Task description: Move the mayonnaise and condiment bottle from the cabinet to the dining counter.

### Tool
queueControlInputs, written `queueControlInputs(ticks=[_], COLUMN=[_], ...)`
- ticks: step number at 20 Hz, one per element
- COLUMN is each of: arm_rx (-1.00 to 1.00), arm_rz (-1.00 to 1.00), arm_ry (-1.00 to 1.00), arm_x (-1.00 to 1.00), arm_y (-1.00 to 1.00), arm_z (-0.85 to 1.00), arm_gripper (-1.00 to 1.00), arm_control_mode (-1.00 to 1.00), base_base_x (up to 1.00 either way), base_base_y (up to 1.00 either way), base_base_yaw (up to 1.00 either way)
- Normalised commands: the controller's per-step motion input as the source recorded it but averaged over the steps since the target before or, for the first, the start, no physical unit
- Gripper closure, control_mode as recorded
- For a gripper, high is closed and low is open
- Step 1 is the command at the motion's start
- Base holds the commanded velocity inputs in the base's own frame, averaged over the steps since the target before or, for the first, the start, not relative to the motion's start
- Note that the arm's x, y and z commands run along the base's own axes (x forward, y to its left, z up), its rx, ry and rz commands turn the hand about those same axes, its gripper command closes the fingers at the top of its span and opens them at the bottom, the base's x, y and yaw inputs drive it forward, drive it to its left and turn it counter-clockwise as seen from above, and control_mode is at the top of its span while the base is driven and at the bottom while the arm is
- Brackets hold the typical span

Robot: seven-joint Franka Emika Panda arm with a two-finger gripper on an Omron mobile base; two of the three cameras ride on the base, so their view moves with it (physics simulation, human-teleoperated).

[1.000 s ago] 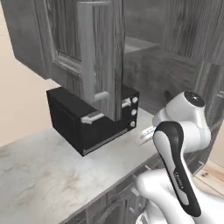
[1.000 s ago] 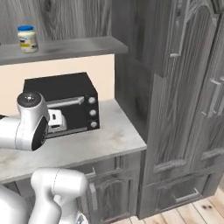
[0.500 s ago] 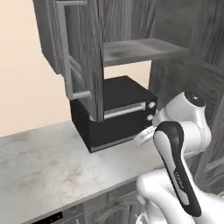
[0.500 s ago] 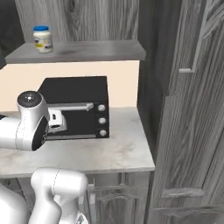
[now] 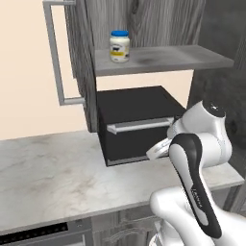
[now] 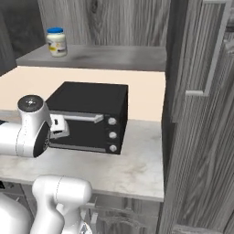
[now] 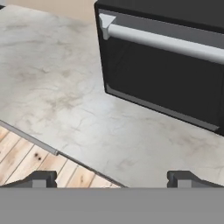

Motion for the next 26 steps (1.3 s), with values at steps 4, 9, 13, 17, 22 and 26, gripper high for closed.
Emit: queueControlInputs(ticks=[4,9,13,17,22,26], arm_rx=[0.0,0.0,0.0,0.0,0.0,0.0], arm_rz=[0.0,0.0,0.0,0.0,0.0,0.0], arm_ry=[0.0,0.0,0.0,0.0,-0.06,-0.31], arm_x=[0.0,0.0,0.0,0.0,0.03,0.0], arm_y=[0.0,0.0,0.0,0.0,-0.01,-0.06], arm_z=[0.0,0.0,0.0,0.0,0.04,0.47], arm_gripper=[-1.0,-1.0,-1.0,-1.0,-1.0,-1.0], arm_control_mode=[1.0,1.0,1.0,1.0,-1.0,-1.0], base_base_x=[1.0,1.0,1.0,0.77,0.28,0.0], base_base_y=[-0.26,-0.24,-0.14,-0.01,0.0,0.0], base_base_yaw=[0.25,0.13,0.08,0.01,0.0,0.0])
